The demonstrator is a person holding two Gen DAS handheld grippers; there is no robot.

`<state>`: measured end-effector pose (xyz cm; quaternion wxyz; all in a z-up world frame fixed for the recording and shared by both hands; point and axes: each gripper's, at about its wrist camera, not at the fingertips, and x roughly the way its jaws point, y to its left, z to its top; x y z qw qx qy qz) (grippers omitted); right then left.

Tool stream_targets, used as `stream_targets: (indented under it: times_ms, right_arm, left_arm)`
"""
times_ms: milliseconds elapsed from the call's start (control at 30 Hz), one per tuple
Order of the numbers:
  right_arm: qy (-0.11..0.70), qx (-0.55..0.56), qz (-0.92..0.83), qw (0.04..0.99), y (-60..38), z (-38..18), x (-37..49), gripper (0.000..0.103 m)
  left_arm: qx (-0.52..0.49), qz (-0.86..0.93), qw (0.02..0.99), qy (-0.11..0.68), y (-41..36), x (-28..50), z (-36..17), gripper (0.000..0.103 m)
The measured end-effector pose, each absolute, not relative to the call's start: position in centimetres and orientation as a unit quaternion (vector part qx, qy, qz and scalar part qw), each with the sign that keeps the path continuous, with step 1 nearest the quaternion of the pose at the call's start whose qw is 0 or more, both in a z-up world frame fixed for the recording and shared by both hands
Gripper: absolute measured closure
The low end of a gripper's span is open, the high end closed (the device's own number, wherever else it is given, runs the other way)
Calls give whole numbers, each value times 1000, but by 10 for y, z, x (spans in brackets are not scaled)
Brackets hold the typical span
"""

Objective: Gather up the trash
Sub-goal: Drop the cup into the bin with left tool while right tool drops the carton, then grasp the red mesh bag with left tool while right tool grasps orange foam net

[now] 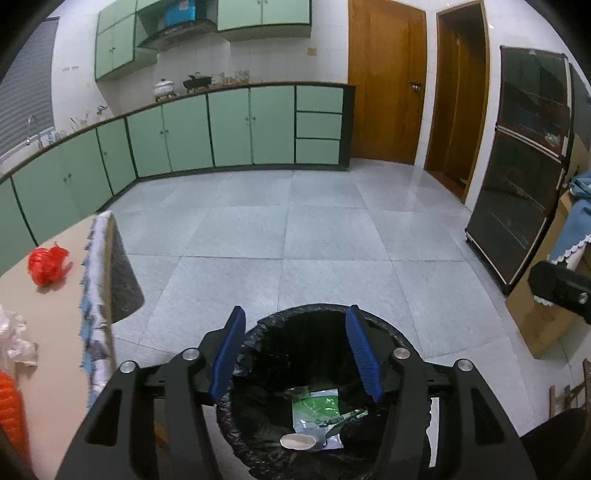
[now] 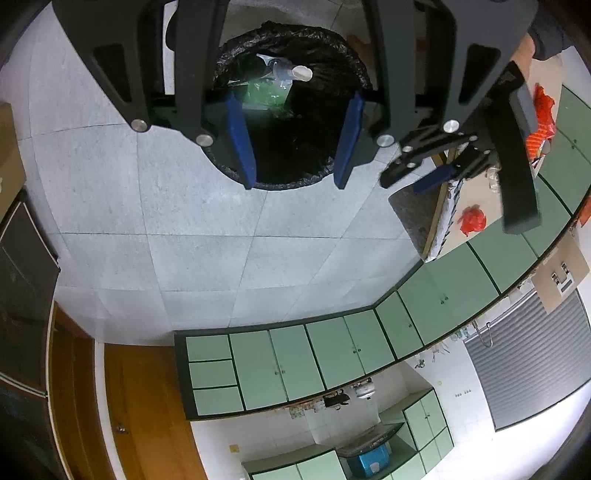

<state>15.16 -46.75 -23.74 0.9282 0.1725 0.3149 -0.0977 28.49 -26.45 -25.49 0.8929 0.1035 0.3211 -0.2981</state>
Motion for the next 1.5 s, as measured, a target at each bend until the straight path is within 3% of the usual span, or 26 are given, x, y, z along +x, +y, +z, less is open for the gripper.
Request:
stream_targets:
  times_ms: [267,733,1167,1400,1500]
  right_arm:
    - [307,147,-44,939,-418,-217,157,59]
    - [330,64,92,937,-247,-206,191,59]
    - [349,4,174,921,-105,-215,211,57]
    - [363,-20,174,915,-55,-233,235,49]
    - [378,-23,173,909,-46,-245,246,51]
  left_arm:
    - [61,-224,929,287,-167,254,-212,36]
    - [22,-53,964,261,22,212,-178,36]
    - [1,39,964,263,139,176,-195,35]
    - [-12,46,963,266,167,173,-206,35]
    - [-19,47,961,271,176,175,-212,35]
